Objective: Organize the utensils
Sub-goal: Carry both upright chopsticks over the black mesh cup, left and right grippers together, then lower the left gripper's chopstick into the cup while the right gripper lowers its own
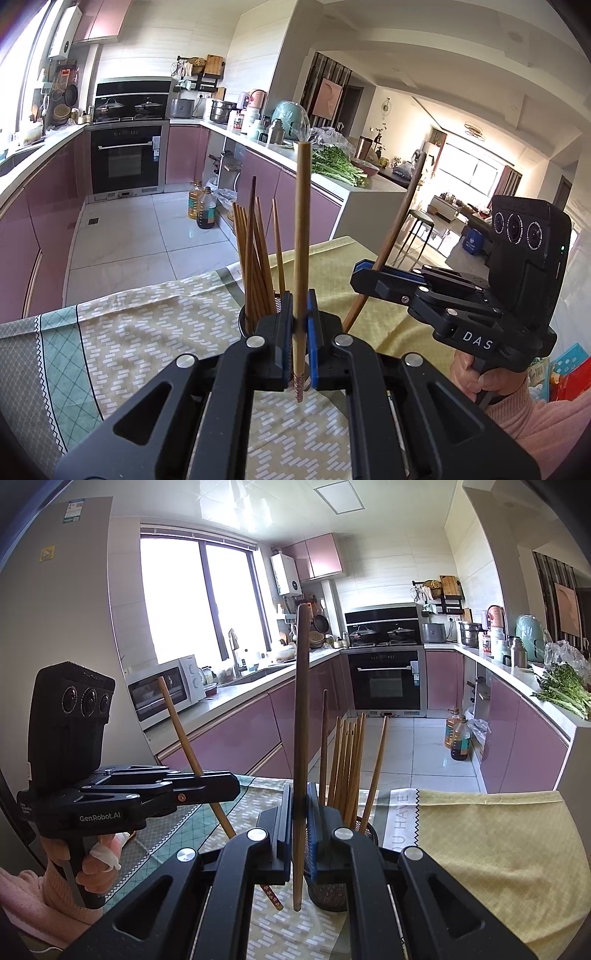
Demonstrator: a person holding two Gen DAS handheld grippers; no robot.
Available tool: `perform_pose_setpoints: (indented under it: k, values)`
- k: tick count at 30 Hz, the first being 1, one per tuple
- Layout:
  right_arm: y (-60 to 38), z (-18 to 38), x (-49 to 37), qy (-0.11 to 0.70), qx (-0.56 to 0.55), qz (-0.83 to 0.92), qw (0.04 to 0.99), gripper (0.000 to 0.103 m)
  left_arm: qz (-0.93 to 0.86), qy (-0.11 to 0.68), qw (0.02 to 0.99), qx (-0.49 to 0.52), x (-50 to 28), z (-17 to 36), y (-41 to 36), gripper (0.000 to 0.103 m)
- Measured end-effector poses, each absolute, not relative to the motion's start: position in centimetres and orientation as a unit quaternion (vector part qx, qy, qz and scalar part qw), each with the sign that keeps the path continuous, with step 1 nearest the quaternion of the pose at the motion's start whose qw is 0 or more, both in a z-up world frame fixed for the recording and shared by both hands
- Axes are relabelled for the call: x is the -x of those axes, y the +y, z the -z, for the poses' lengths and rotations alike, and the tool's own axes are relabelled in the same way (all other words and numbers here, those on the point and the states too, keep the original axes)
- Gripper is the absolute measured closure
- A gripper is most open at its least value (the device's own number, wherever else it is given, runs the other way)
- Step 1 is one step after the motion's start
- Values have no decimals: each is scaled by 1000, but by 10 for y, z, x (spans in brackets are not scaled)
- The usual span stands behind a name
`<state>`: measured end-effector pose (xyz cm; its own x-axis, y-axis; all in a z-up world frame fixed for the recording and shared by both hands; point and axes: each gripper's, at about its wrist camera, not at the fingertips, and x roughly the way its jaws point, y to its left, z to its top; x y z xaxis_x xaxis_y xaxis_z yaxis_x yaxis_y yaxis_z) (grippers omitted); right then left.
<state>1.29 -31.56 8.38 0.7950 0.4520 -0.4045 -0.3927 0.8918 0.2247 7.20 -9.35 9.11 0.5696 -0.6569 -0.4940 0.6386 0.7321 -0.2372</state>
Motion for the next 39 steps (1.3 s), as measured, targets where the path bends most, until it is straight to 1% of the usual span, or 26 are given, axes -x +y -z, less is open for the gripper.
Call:
perform_pose_setpoints:
  k: [20,39]
  values:
    - [-312,-108,-18,197,-44,-217,955,97,378,251,891,24,-80,-116,-94,96]
    - [-312,-105,-27,195,-39,-215,956,97,359,233,904,12,-77,-124,-109,96]
